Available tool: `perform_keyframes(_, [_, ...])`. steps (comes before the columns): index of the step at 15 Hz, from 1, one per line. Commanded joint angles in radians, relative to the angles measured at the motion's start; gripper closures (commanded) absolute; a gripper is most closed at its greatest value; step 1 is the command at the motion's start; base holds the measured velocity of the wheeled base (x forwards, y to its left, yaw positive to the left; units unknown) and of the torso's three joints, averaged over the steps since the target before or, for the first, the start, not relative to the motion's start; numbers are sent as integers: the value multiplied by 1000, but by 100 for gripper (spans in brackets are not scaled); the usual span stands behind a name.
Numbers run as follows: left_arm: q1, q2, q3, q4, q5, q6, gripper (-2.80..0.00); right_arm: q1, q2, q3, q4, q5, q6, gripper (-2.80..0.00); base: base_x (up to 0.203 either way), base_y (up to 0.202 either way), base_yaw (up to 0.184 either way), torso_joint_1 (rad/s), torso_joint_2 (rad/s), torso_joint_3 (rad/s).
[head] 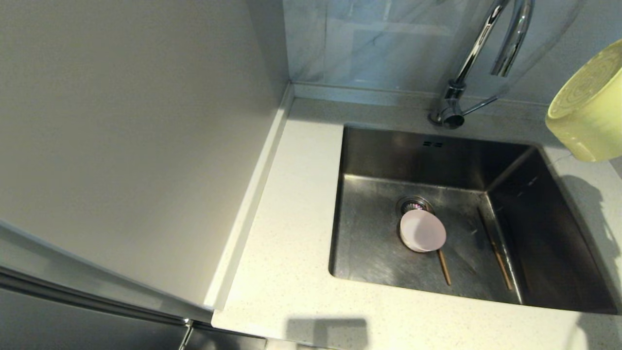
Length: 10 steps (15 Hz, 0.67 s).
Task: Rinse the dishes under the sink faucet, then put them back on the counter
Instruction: Put a bowl back to the table from the sink
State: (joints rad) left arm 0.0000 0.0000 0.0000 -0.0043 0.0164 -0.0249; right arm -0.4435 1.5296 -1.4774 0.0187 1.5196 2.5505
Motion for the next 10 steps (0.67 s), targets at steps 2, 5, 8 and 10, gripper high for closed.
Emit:
perform_keyframes(2, [0, -3, 0, 0, 0, -1, 0, -21, 34, -184, -61, 10, 2, 0, 0, 0, 0, 0, 0, 0])
perform_keyframes(5, [0, -3, 0, 0, 0, -1, 0, 18, 37, -293, -505, 10, -120, 0, 0, 0, 0, 0, 0, 0])
perform_keyframes(8, [0, -3, 0, 0, 0, -1, 0, 36, 45, -292, -1014, 10, -203, 0, 0, 0, 0, 0, 0, 0])
perform_keyframes(10, [0, -3, 0, 0, 0, -1, 0, 22, 48, -251, -1287, 10, -249, 0, 0, 0, 0, 0, 0, 0])
